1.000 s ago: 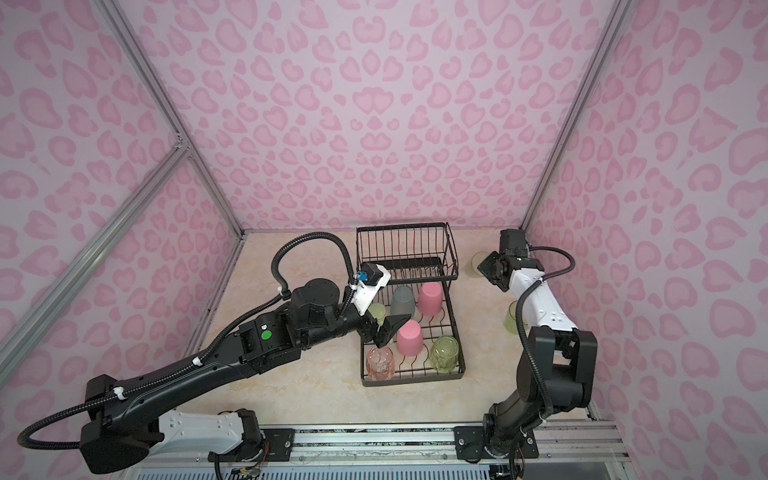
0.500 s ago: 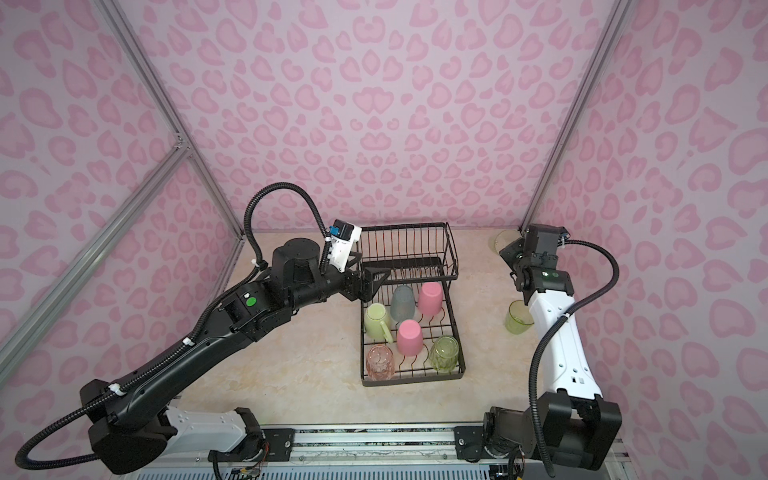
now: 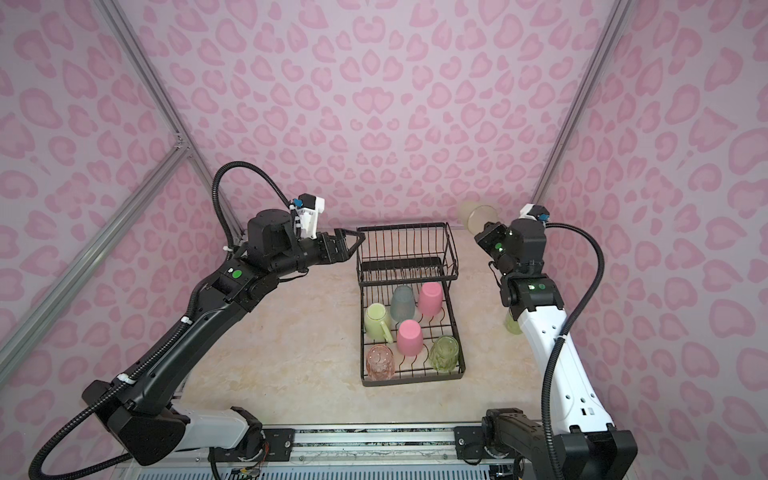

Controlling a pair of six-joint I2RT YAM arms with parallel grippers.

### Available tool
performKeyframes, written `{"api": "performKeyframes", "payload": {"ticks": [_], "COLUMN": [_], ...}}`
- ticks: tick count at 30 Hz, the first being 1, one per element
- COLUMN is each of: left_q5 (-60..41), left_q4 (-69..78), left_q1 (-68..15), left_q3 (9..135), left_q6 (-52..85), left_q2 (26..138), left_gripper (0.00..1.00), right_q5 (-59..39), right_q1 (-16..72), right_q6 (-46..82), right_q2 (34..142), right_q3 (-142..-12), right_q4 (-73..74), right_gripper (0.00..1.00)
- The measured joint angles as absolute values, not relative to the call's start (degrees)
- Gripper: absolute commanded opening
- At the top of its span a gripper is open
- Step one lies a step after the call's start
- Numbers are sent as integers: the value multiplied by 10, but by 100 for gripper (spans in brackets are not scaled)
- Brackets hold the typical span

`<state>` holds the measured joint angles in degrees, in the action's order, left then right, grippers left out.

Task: Load the cups into the dish rack
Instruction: 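Lift the textured cup above the rack with the right gripper while the left gripper rises, then bring the textured cup to the left gripper while the left gripper closes on it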

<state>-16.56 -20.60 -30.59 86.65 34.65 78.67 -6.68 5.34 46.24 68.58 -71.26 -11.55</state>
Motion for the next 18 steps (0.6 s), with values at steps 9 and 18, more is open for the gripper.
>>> {"api": "performKeyframes", "payload": {"ticks": [9, 18], "left_q5": [-187, -198], "left_q4": [-137, -49], "left_q1": [-246, -211], "left_q3": [825, 787], "left_q6": [484, 617], "left_q2": [776, 771], "left_gripper": [98, 98], "right_q5": [-132, -192], "right_q1": [167, 220], "right_q6": [455, 485], "right_q2": [768, 823], "right_q3": [-730, -726], "right_q4": [-11, 99], "right_gripper": [0, 0]}}
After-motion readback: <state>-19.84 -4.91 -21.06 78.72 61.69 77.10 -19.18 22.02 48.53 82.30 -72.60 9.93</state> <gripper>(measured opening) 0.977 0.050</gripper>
